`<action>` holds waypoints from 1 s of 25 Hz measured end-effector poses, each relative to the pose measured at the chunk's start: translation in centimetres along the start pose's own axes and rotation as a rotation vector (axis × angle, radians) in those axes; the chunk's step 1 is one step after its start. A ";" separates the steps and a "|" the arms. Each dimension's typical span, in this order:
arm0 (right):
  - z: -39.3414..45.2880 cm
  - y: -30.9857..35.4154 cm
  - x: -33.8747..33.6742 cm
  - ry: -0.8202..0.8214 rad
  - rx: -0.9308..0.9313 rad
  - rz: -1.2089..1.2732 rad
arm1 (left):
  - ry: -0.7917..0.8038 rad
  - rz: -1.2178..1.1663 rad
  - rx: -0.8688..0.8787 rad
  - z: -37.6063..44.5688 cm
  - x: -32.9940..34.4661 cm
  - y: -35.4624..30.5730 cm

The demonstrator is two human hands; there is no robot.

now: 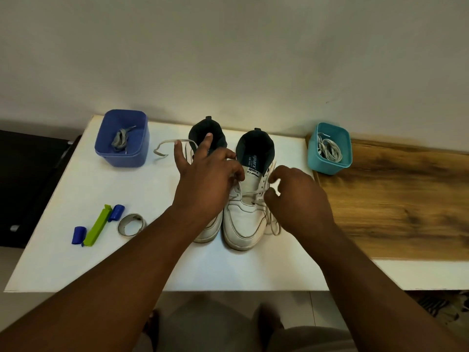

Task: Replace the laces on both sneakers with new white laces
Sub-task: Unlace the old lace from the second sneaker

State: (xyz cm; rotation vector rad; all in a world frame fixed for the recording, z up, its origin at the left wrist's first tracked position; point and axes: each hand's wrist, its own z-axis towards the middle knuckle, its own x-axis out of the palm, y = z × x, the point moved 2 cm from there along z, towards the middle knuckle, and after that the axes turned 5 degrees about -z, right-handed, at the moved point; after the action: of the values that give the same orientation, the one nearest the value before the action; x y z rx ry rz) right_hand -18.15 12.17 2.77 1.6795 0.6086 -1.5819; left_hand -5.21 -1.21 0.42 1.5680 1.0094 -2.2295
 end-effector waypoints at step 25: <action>0.2 -0.6 -0.7 -0.176 -0.005 -0.026 | -0.053 -0.063 0.013 0.0 0.4 0.4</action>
State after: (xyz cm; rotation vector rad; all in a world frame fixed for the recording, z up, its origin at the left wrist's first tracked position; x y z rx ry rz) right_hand -18.82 12.45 3.30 1.5142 0.5446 -1.7235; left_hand -5.13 -1.44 -0.10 1.4936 1.0457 -2.3109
